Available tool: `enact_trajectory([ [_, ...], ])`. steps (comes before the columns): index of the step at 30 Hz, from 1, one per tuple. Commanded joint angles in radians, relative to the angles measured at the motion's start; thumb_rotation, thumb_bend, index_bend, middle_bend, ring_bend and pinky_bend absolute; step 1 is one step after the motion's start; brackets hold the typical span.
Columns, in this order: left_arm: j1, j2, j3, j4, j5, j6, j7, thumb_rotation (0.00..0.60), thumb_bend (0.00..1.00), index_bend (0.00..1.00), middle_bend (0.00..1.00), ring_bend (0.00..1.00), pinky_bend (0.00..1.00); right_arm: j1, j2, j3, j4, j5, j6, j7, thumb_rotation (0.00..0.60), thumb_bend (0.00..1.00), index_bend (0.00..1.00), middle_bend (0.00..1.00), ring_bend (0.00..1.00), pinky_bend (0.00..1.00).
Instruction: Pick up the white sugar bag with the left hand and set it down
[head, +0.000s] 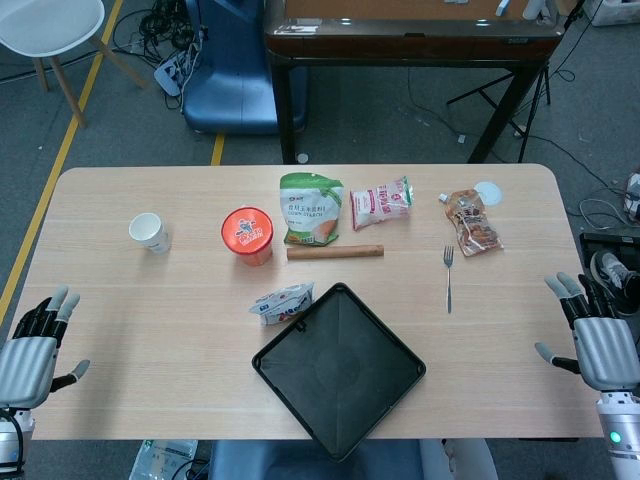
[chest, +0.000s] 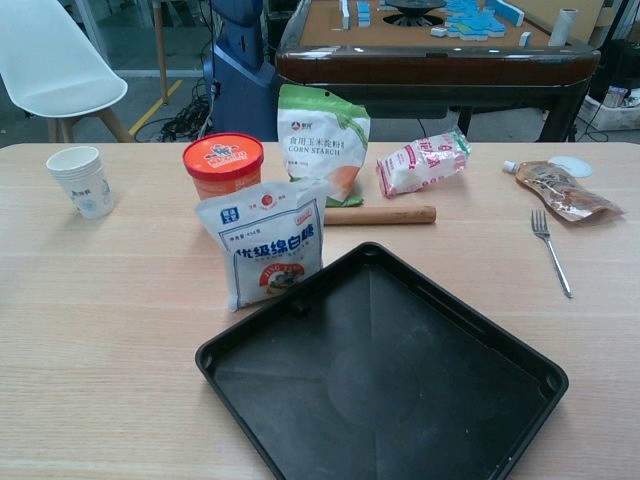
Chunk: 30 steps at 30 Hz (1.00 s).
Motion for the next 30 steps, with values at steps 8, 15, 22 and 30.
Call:
enact_trajectory([
  [8, -0.001, -0.002, -0.001, 0.004, 0.003, 0.001, -0.012, 0.6, 0.17, 0.04, 0.02, 0.06, 0.1, 0.003, 0.003, 0.004, 0.002, 0.002, 0.0, 0.005, 0.6, 0.11, 0.01, 0.12, 0.04, 0.07],
  [15, -0.029, 0.0, -0.009, 0.032, -0.002, -0.048, -0.121, 0.6, 0.17, 0.04, 0.02, 0.07, 0.1, 0.0, 0.04, 0.032, -0.02, 0.002, 0.041, 0.012, 0.6, 0.11, 0.01, 0.12, 0.04, 0.07],
  [22, -0.091, -0.014, -0.025, 0.075, 0.018, -0.118, -0.239, 0.6, 0.17, 0.05, 0.02, 0.09, 0.1, -0.001, 0.088, 0.069, -0.058, 0.015, 0.076, 0.002, 0.6, 0.11, 0.01, 0.12, 0.04, 0.07],
  [30, -0.22, -0.065, -0.033, 0.141, 0.044, -0.291, -0.46, 0.6, 0.17, 0.05, 0.05, 0.13, 0.11, 0.002, 0.128, 0.079, -0.107, 0.023, 0.077, -0.024, 0.6, 0.11, 0.01, 0.12, 0.04, 0.07],
])
